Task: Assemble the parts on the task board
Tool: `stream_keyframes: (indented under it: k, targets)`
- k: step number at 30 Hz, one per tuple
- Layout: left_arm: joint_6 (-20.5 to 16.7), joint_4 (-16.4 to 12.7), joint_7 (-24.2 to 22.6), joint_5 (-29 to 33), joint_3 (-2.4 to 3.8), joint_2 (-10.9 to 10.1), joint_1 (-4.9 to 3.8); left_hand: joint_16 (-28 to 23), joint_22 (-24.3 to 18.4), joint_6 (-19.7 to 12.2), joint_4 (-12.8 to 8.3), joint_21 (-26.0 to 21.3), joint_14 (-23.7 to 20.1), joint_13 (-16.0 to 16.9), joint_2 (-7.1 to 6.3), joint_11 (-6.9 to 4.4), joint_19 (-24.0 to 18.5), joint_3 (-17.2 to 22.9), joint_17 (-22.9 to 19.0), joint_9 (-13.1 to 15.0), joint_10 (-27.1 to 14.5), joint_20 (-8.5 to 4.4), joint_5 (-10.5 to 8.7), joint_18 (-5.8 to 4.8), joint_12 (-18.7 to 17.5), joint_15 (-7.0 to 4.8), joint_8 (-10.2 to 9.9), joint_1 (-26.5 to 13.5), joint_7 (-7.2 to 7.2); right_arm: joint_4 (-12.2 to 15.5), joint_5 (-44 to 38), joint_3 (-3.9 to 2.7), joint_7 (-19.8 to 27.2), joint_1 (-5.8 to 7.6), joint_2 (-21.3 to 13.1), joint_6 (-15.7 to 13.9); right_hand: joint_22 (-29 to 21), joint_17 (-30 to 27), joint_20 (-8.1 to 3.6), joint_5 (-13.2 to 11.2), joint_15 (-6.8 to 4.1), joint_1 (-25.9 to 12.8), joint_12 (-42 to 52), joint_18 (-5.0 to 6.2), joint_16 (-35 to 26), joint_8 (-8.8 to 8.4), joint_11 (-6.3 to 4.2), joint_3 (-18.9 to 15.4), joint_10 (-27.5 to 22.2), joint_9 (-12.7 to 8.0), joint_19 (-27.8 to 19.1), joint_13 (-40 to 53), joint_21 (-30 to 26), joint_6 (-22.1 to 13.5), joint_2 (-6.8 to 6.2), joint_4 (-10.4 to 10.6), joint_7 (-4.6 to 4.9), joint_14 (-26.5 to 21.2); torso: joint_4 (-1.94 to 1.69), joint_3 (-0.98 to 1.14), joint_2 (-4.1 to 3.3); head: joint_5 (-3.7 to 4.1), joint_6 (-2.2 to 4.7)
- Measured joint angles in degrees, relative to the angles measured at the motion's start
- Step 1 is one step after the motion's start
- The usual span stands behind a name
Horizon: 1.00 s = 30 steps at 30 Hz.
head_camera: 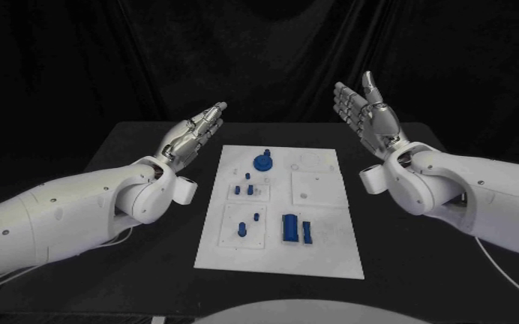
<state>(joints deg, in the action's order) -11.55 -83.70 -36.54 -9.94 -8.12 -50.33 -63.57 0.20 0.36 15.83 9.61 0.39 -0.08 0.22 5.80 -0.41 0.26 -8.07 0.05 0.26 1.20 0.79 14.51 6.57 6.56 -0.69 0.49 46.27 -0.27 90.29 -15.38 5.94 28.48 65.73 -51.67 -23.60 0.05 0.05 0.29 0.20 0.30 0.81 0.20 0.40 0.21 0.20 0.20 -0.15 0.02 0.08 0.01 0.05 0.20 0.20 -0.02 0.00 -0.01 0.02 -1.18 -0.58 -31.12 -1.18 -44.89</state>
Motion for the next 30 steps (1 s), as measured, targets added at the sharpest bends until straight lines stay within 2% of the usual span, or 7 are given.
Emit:
stream_keyframes:
  k: [4, 7, 10, 12, 13, 18, 30]
  targets:
    - [-5.61, -1.70, 1.12, 1.46, 2.38, 1.60, 0.95, 0.00, -0.15, -2.52, -1.43, 0.00, 0.21, -0.06, -2.18, 0.13, -0.21, 1.41, 0.01, -0.08, -0.49, -0.21, -2.37, -0.15, -0.96, 0.21, 0.00, -7.47, 0.15, -0.04, 4.00, -2.81, 0.12, -2.54, 3.39, -5.18, 0.00, 0.00, 0.00, 0.00, 0.00, -0.46, 0.00, 0.01, 0.00, 0.00, 0.00, 0.00, 0.00, -0.03, 0.00, 0.00, 0.00, 0.00, -0.04, 0.00, 0.00, 0.00, 0.30, 0.14, -0.02, 0.40, 3.48]
    - [-10.59, -3.02, 2.10, 2.84, 4.20, 2.84, 1.65, 0.00, -0.20, -4.06, -2.25, 0.00, 0.21, -0.10, -3.57, 0.33, -0.21, 2.23, 0.01, -0.13, -0.70, -0.21, -3.73, -1.48, -2.77, 0.21, -0.22, -11.92, 0.20, -0.12, 7.08, -4.33, 0.25, -3.95, 5.17, -9.16, 0.01, 0.00, 0.00, 0.00, 0.00, -0.46, 0.00, 0.01, 0.00, 0.00, 0.00, 0.00, 0.00, -0.03, 0.00, 0.00, 0.00, 0.00, -0.05, 0.00, 0.00, 0.00, 0.54, 0.27, -0.03, 0.68, 5.92]
    - [-15.20, -4.10, 3.01, 4.18, 5.58, 3.82, 2.23, 0.00, -0.25, -5.34, -3.34, 0.00, 0.21, -0.13, -4.41, 0.33, -0.20, 3.41, 0.01, -0.17, -0.70, -0.20, -4.96, -3.57, -4.20, 0.21, -0.22, -15.75, 0.20, -0.21, 9.50, -5.23, 0.36, -4.81, 6.21, -12.28, 0.01, 0.01, 0.01, 0.00, 0.00, -0.45, 0.01, 0.01, 0.00, 0.00, 0.00, 0.00, 0.00, -0.03, 0.00, 0.00, 0.00, 0.00, -0.05, 0.00, 0.00, 0.00, 0.75, 0.38, -0.04, 0.91, 7.90]
    - [-18.59, -4.74, 3.76, 5.17, 6.40, 4.41, 2.61, 0.00, -0.27, -6.24, -3.79, 0.00, 0.21, -0.14, -4.79, 0.33, -0.20, 4.70, 0.02, -0.17, -0.70, -0.21, -5.71, -3.63, -4.87, 0.21, -0.22, -18.21, 0.27, -0.25, 11.06, -5.67, 0.46, -5.26, 6.74, -14.29, 0.01, 0.00, 0.01, 0.00, 0.00, -0.45, 0.01, 0.01, 0.00, 0.00, 0.00, 0.00, 0.00, -0.03, 0.00, 0.00, 0.00, 0.00, -0.05, 0.00, 0.00, 0.00, 0.88, 0.43, -0.05, 1.00, 8.96]
    - [-19.91, -4.96, 4.05, 5.57, 6.70, 4.62, 2.73, 0.00, -0.28, -6.62, -3.99, 0.00, 0.21, -0.14, -4.94, 0.33, -0.21, 5.18, 0.02, -0.17, -0.70, -0.20, -6.06, -4.47, -5.11, 0.21, -0.22, -19.29, 0.24, -0.26, 11.61, -5.76, 0.48, -5.36, 6.88, -14.99, 0.01, 0.00, 0.01, 0.00, 0.00, -0.45, 0.01, 0.01, 0.00, 0.00, 0.00, 0.00, 0.00, -0.03, 0.00, 0.00, 0.00, 0.00, -0.05, 0.00, 0.00, 0.00, 0.92, 0.46, -0.05, 1.05, 9.31]
    - [-26.10, -5.90, 5.47, 7.44, 7.85, 5.41, 3.24, 0.00, -0.28, -8.18, -6.79, 0.00, 0.00, -0.15, -5.44, 0.33, -0.41, 6.88, 0.03, -0.17, -0.70, -0.41, -7.69, -5.38, -5.74, 0.42, -0.22, -24.49, 0.15, -0.31, 13.59, -5.85, 0.60, -5.47, 7.01, -17.50, 0.02, 0.01, 0.01, 0.00, 0.00, -0.45, 0.01, 0.02, 0.00, 0.00, 0.00, 0.00, 0.00, -0.02, 0.00, 0.01, 0.00, 0.00, -0.05, 0.00, 0.00, 0.00, 1.10, 0.53, -0.06, 1.19, 10.37]
    - [-31.00, -6.11, 6.95, 9.32, 8.03, 5.56, 3.34, 0.00, -0.27, -12.40, -8.92, 0.01, 0.00, -0.14, -5.75, 0.32, -0.41, 7.95, 0.04, -0.16, -0.70, -0.41, -12.48, -5.37, -6.25, 0.41, -0.22, -32.78, 0.27, -0.33, 15.11, -5.86, 0.74, -5.47, 7.00, -19.28, 0.02, 0.01, 0.01, 0.01, 0.01, -0.45, 0.01, 0.03, 0.00, 0.00, 0.00, 0.00, 0.00, 0.00, 0.01, 0.01, 0.00, 0.00, -0.05, 0.00, 0.00, 0.00, 1.16, 0.57, -0.06, 1.19, 10.52]
